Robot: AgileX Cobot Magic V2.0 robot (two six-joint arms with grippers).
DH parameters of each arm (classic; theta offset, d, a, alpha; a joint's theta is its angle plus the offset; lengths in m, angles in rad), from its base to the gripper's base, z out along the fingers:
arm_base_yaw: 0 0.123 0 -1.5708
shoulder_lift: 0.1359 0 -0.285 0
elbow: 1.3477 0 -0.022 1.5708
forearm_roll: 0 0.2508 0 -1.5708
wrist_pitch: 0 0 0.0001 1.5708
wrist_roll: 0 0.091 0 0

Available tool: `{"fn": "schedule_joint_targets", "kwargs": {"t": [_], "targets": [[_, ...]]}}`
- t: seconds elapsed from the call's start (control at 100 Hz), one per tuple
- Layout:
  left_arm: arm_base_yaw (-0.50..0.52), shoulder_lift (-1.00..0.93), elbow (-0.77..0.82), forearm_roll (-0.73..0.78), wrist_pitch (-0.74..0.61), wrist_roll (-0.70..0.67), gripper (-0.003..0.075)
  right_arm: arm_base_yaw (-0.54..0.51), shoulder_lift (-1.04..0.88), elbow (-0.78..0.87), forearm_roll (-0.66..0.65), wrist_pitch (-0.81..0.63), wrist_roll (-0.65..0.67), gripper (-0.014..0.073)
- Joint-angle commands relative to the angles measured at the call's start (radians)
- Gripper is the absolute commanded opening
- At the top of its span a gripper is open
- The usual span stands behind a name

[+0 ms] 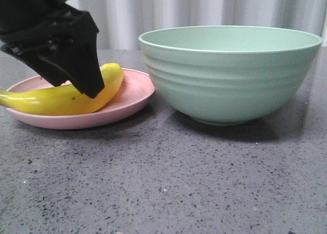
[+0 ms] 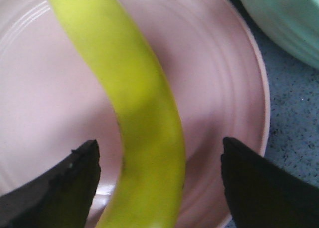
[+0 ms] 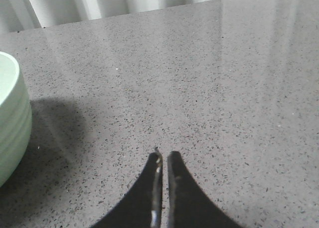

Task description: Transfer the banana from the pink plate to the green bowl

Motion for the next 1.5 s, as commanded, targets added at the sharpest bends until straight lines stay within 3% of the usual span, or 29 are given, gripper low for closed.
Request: {"fn": "schedule_joint_targets", "kwargs": {"t": [0.0,0.48,1.34,1.49], "targets": [[-0.008,-0.022,-0.037,0.004,-0.031,-0.005,0.0471,-0.006,0.014,-0.031,-0.001,-0.082,-0.005,-0.0062],[-0.008,-0.022,-0.037,0.097,-0.011,-0.005,0.0471,-0.006,0.014,-0.031,-0.001,-0.082,-0.005,-0.0062],[-0.008,-0.022,-0.037,0.050,0.027,-0.005,0.0471,-0.006,0.014,-0.031,-0.001,-0.098,-0.005,-0.0062],[-0.008,-0.022,-0.037,0.049,0.038,-0.005,0.0388,-0.006,0.014,-0.031,-0.001,-0.098,-0.005,-0.0062]]}}
